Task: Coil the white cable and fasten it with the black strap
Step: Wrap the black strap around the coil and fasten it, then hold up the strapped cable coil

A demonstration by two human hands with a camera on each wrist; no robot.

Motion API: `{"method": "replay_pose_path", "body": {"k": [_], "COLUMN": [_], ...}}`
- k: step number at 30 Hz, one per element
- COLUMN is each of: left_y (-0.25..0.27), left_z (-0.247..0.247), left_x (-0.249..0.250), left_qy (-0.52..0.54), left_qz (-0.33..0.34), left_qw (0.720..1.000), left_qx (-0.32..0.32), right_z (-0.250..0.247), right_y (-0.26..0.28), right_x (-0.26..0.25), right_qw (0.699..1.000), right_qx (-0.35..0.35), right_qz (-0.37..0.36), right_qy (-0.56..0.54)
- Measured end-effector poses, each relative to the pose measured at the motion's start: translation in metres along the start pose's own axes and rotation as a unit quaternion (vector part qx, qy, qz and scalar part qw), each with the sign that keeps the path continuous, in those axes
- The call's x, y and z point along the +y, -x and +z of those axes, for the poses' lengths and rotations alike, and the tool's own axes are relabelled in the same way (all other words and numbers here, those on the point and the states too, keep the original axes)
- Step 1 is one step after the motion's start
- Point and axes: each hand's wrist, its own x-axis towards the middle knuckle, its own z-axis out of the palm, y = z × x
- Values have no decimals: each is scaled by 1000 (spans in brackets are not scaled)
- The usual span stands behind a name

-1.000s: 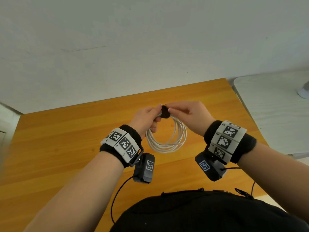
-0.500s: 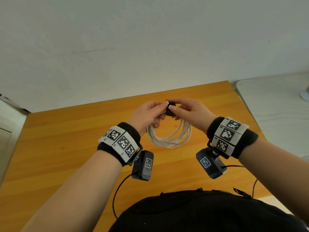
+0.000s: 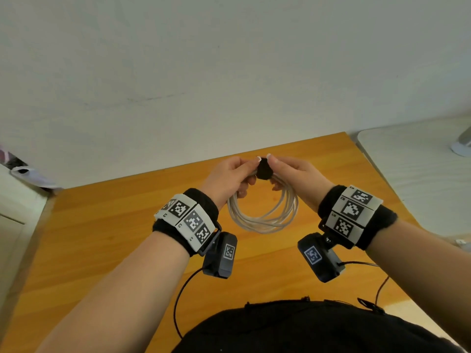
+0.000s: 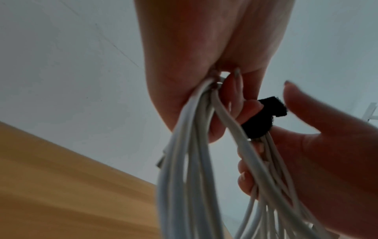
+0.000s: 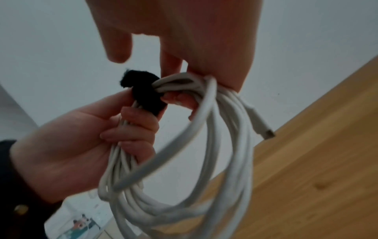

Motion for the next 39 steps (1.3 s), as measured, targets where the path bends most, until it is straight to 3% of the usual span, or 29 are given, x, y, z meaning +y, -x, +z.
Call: {"method": "replay_pose_path", "body": {"k": [8,19,24,29,33,39], "left_y": [9,10,7,4,2,-7], "left_z": [4,39,64,86,98,106], "left_x": [12,42,50,50,46,50], "left_qy": [10,21,39,-29,20,79], "left_qz": [19,57,51,30,7,39], "left_qw": [1000,997,997,997,997,986], "left_qx": [-3,39,34,71,72,143], "right_z": [1,-28,-59,-85,-108,-121], "right_y": [6,6,9,11,5,-5], "right_x": [-11,-33,-30,-24,-21,-17], "right_qw": [993,974,982,986,987,992], "right_qx": [43,94,102,116,141,50], "right_qz": [-59,-149,-121,-103,-64,3], "right_qy": [91,140,99,57,-36,-113]}}
